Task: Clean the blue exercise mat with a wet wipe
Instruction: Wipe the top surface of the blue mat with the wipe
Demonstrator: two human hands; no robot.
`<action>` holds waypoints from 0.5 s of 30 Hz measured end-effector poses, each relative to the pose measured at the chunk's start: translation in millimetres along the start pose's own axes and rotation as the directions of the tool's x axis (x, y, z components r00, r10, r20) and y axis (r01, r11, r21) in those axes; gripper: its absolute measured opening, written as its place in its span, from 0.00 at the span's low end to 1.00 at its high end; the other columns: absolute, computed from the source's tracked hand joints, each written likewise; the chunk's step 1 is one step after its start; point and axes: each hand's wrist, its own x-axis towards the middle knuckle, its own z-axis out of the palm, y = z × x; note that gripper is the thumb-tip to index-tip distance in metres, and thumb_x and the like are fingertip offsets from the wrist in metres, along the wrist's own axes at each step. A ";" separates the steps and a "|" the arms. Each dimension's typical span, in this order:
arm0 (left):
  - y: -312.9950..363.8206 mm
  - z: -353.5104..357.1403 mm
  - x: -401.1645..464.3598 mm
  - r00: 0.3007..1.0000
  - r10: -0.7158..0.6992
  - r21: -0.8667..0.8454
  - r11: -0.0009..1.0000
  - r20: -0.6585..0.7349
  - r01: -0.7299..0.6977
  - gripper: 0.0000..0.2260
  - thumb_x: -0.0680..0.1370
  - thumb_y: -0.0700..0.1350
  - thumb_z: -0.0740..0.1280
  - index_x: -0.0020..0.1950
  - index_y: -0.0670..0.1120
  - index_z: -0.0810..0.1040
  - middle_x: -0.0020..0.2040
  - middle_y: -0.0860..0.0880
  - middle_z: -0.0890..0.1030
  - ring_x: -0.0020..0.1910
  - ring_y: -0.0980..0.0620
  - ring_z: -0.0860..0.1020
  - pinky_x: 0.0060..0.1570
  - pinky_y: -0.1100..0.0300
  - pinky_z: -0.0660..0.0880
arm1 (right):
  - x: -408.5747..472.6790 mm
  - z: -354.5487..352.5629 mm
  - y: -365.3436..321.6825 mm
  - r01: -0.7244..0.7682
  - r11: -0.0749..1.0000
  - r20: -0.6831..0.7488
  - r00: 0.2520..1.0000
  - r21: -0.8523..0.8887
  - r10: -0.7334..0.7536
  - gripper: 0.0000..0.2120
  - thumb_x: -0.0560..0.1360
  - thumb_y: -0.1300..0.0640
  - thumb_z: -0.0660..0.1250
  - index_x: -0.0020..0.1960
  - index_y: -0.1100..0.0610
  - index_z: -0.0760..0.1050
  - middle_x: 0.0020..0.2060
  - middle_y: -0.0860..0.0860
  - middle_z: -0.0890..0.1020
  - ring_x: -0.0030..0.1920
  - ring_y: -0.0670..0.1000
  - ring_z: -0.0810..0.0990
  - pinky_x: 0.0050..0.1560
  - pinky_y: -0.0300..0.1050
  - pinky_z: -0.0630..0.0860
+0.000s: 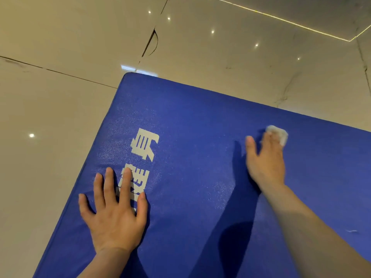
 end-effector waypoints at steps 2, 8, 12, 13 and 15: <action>0.4 -0.8 0.0 1.000 0.003 -0.008 1.000 0.006 -0.003 0.28 0.76 0.58 0.51 0.74 0.49 0.68 0.75 0.42 0.64 0.75 0.41 0.60 0.70 0.37 0.49 | -23.1 22.9 -40.9 0.195 0.981 0.066 0.978 0.022 -0.196 0.34 0.80 0.39 0.56 0.79 0.56 0.53 0.78 0.52 0.56 0.77 0.54 0.56 0.74 0.48 0.57; -0.4 -0.7 -0.6 1.000 -0.008 0.000 1.000 0.007 0.008 0.28 0.76 0.58 0.53 0.74 0.49 0.70 0.76 0.42 0.64 0.76 0.42 0.58 0.70 0.36 0.50 | -57.8 66.7 -124.4 0.513 0.858 0.312 0.812 0.020 -0.493 0.38 0.80 0.36 0.53 0.80 0.55 0.45 0.80 0.48 0.47 0.79 0.47 0.43 0.78 0.46 0.46; 1.3 -1.4 -0.5 1.000 -0.010 -0.010 1.000 0.013 0.010 0.28 0.76 0.58 0.52 0.74 0.49 0.70 0.75 0.41 0.64 0.76 0.41 0.59 0.70 0.36 0.49 | -13.0 49.2 -72.0 0.261 0.965 0.053 0.963 0.036 -0.263 0.34 0.81 0.41 0.55 0.80 0.56 0.51 0.79 0.51 0.54 0.78 0.51 0.53 0.77 0.52 0.56; 1.6 -1.3 -0.7 1.000 -0.009 -0.013 1.000 0.006 0.009 0.28 0.76 0.58 0.52 0.74 0.48 0.70 0.75 0.41 0.65 0.75 0.41 0.59 0.70 0.36 0.49 | 0.8 40.2 -53.0 0.148 0.988 -0.023 0.989 0.045 -0.147 0.33 0.81 0.41 0.54 0.80 0.58 0.52 0.79 0.52 0.55 0.78 0.52 0.55 0.76 0.53 0.57; 1.7 -1.7 -0.9 1.000 -0.005 -0.024 1.000 -0.006 0.005 0.29 0.76 0.58 0.52 0.74 0.49 0.70 0.75 0.41 0.65 0.75 0.41 0.60 0.70 0.36 0.49 | 23.9 18.5 -24.0 -0.056 0.998 -0.067 0.996 0.034 0.058 0.33 0.82 0.41 0.51 0.79 0.60 0.54 0.78 0.52 0.55 0.77 0.54 0.56 0.74 0.56 0.60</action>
